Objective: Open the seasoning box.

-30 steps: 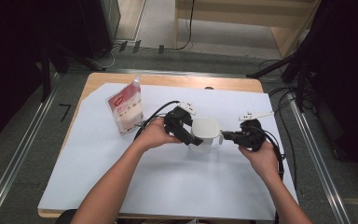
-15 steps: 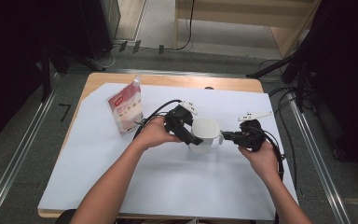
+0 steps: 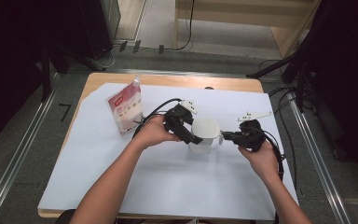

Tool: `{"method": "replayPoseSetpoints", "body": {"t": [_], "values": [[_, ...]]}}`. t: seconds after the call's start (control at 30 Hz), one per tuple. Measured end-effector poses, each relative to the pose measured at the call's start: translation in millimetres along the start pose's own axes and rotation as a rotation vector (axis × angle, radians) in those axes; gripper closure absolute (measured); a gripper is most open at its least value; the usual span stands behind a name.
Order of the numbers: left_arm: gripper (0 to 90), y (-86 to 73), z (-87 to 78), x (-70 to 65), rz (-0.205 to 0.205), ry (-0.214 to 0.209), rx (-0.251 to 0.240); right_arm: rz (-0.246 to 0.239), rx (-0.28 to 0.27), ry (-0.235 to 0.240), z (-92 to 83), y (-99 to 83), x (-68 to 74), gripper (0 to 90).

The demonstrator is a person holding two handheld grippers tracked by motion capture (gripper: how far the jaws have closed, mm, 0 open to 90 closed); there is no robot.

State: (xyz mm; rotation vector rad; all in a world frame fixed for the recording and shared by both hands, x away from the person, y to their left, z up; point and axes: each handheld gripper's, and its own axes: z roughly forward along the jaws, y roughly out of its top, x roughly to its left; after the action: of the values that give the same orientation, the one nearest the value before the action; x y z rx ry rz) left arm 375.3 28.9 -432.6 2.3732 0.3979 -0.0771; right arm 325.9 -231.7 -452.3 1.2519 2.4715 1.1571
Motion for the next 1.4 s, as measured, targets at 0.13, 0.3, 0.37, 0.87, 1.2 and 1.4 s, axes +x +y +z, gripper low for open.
{"method": "replayPoseSetpoints", "body": {"t": [0.13,0.3,0.37,0.87,1.2,1.4], "values": [[15.9,0.3,-0.1,-0.2,0.0,0.002,0.001,-0.006,-0.004,-0.001,0.2,-0.1,0.0,90.0],[16.2,1.7,-2.8,-1.0,0.006,0.006,-0.007,-0.006,-0.001,-0.003,-0.1,0.0,0.3,90.0],[16.2,2.3,-3.9,-1.4,-0.001,0.003,-0.015,-0.006,-0.003,-0.003,-0.2,0.0,0.4,90.0],[16.7,3.8,-5.4,-3.3,0.009,0.019,-0.005,-0.003,-0.003,-0.003,-1.0,0.2,1.3,90.0],[16.9,7.0,-9.1,-6.2,0.02,0.034,0.003,-0.014,-0.004,-0.007,-1.0,0.3,1.3,90.0],[31.8,12.4,-21.8,-2.7,-0.026,-0.034,-0.08,-0.013,-0.007,-0.009,-0.6,0.3,1.6,90.0]]}}
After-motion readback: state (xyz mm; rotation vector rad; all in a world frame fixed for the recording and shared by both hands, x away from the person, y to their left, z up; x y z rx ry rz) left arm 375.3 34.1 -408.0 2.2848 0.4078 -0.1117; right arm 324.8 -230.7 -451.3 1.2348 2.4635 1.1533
